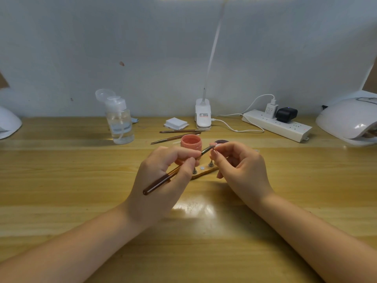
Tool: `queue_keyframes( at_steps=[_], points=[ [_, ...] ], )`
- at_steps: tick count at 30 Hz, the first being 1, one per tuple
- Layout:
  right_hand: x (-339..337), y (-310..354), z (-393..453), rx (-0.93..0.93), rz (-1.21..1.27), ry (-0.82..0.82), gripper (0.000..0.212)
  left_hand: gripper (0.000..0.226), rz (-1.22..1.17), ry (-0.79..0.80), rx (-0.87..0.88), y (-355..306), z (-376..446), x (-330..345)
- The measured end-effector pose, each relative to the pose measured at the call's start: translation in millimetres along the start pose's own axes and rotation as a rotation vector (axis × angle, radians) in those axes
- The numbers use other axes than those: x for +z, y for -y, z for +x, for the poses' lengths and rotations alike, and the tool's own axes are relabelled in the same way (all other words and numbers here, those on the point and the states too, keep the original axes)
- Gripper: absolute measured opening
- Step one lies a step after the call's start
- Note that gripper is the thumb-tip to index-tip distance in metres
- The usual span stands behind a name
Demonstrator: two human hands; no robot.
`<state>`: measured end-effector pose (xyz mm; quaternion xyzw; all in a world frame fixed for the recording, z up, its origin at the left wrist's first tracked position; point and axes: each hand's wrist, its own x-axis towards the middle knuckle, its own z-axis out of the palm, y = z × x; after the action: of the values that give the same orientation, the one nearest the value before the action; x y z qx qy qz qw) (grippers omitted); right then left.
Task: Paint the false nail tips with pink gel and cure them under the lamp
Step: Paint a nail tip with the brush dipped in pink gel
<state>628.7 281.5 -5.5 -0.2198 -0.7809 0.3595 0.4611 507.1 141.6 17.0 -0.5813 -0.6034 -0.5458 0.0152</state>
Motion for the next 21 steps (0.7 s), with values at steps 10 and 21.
queue_keyframes(
  at_steps=[10, 21],
  points=[
    [-0.1, 1.9, -0.1, 0.039, 0.036, 0.023, 0.009, 0.029, -0.002, -0.012, 0.014, 1.6, 0.0, -1.5],
    [-0.6, 3.5, -0.3, 0.061, 0.066, 0.031, 0.011, 0.023, 0.016, -0.027, 0.023, 1.2, 1.0, -2.5]
  ],
)
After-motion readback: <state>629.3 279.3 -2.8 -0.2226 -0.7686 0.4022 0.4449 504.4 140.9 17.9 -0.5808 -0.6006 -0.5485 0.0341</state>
